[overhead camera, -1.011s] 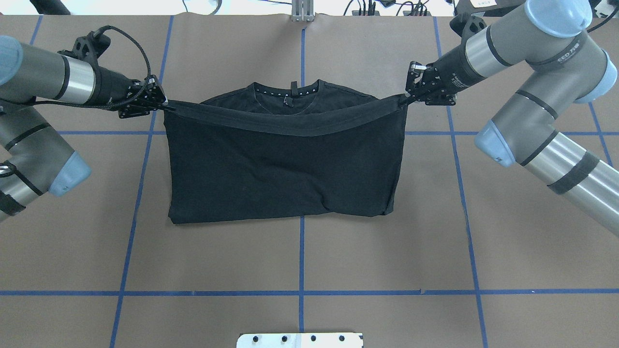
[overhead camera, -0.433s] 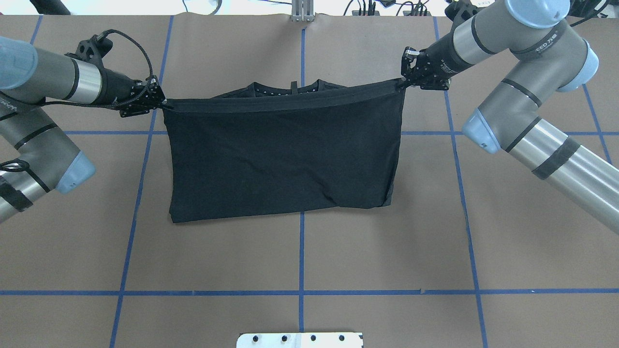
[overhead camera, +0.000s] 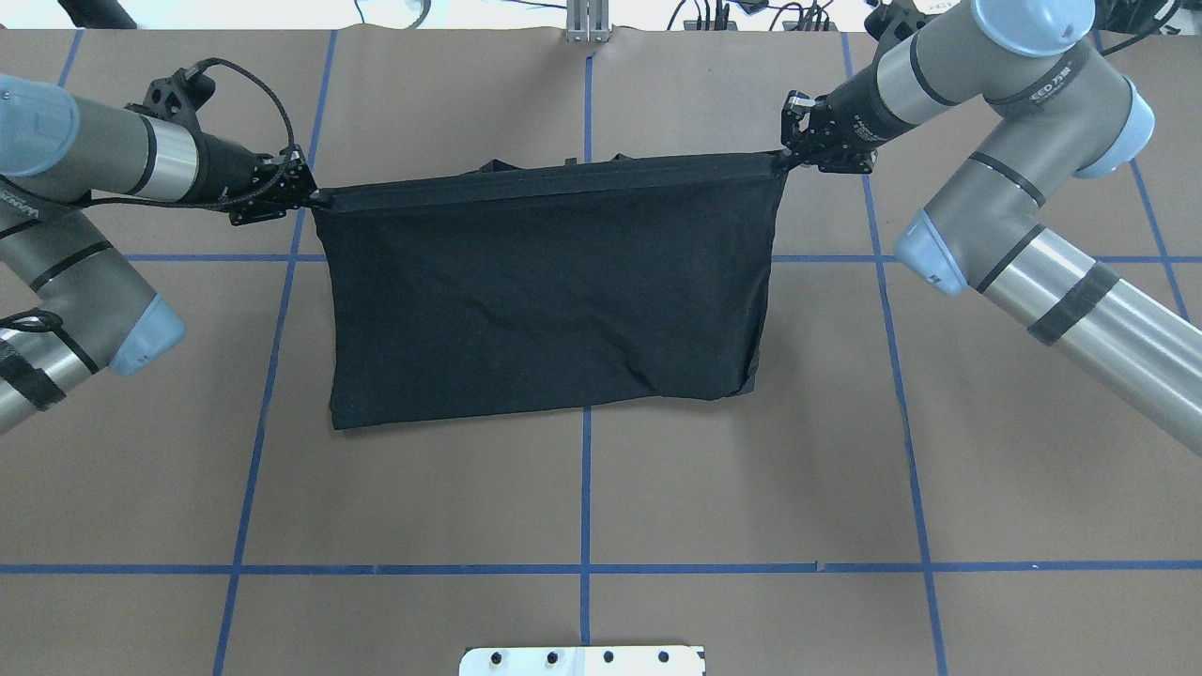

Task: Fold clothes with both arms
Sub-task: 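Lower the hem onto the shirt beside the collar with both grippers, then open both grippers and raise them off the folded hem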

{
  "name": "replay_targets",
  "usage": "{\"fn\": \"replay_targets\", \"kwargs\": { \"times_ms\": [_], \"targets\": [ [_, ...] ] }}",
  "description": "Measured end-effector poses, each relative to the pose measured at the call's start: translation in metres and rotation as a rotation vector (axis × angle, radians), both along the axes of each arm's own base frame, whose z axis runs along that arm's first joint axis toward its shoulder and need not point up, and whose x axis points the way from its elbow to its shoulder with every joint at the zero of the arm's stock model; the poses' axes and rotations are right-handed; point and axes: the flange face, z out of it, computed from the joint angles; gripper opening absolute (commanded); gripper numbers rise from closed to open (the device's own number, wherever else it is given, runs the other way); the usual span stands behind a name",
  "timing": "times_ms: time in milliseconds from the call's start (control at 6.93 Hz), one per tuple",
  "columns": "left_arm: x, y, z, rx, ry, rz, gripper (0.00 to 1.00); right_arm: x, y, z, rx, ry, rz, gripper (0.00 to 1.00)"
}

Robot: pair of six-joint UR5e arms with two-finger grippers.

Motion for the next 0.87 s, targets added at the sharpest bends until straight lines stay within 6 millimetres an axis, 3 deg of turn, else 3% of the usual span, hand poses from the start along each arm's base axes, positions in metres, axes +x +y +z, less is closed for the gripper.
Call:
{"fn": "replay_targets", "kwargs": {
  "times_ms": [289, 433, 578, 866],
  "targets": [
    [0.005, -0.009, -0.021, 0.02, 0.009, -0.015, 0.0, -0.002, -0.004, -0.011, 0.012, -0.005, 0.007, 0.0],
    [0.006, -0.012, -0.026, 0.026, 0.009, -0.03, 0.21, -0.003, -0.006, -0.015, 0.017, -0.006, 0.012, 0.05],
    [0.006, -0.014, -0.028, 0.03, 0.007, -0.041, 0.99, -0.004, -0.007, -0.015, 0.018, -0.003, 0.016, 0.99],
    [0.004, -0.017, -0.027, 0.042, 0.0, -0.073, 1.0, -0.007, -0.008, -0.011, 0.019, 0.011, 0.028, 1.0]
  ]
}}
